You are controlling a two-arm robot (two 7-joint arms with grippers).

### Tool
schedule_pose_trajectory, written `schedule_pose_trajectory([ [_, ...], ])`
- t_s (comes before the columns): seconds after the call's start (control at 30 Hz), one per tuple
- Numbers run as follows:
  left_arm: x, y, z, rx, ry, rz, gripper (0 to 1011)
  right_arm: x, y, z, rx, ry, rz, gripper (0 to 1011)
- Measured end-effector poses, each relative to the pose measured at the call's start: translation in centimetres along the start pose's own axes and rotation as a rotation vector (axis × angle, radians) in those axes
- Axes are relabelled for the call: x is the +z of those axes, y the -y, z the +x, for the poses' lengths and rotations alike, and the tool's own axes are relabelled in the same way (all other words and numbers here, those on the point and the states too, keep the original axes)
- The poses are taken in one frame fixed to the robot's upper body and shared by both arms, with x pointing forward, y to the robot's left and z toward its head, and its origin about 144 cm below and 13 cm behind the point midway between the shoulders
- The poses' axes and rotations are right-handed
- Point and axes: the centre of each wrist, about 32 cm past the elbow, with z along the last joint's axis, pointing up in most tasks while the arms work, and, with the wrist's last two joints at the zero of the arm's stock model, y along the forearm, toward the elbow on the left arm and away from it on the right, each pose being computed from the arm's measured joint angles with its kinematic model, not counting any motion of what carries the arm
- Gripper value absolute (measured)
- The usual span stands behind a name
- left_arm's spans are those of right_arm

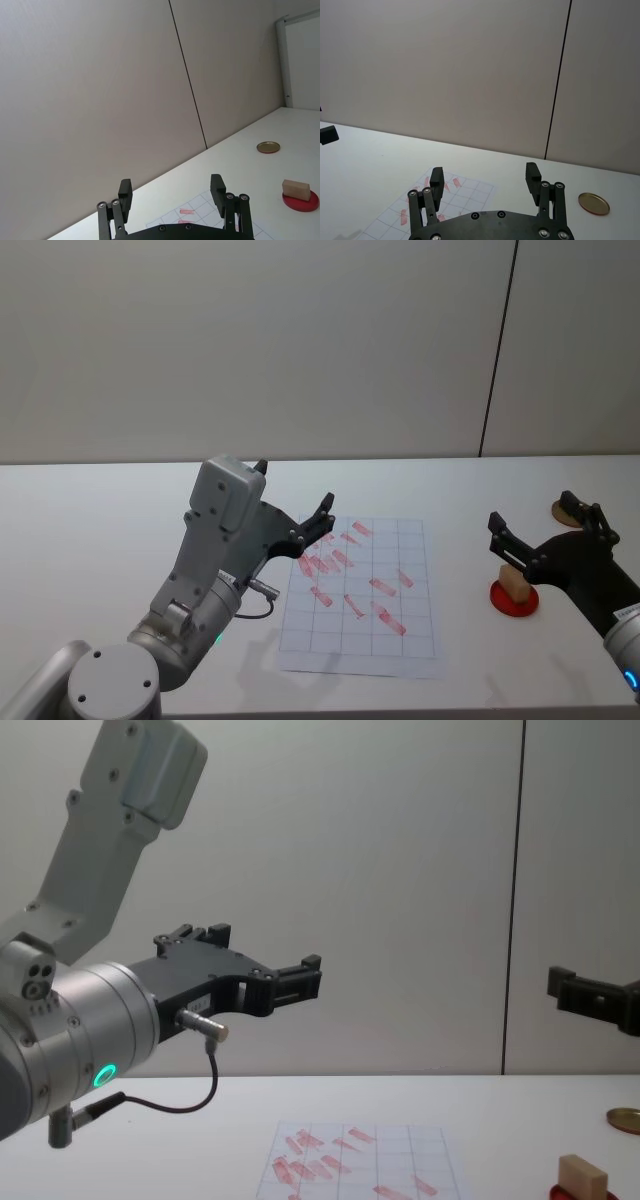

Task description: Use the one hand to pick up the stamp and affix it onto the A4 paper.

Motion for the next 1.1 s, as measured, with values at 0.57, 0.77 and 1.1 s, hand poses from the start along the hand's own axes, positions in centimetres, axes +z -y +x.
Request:
schedule_pose_trajectory([
  [0.57, 0.00, 0.00, 0.00, 0.000, 0.000, 0.000, 993, 0.00, 0.00, 0.00, 0.000, 0.000, 0.000, 1001],
  [0.77, 0.00, 0.00, 0.00, 0.000, 0.000, 0.000, 993, 0.00, 0.00, 0.00, 0.000, 0.000, 0.000, 1001],
  [1.1, 0.00, 0.00, 0.00, 0.000, 0.000, 0.000, 993, 0.00, 0.00, 0.00, 0.000, 0.000, 0.000, 1001],
])
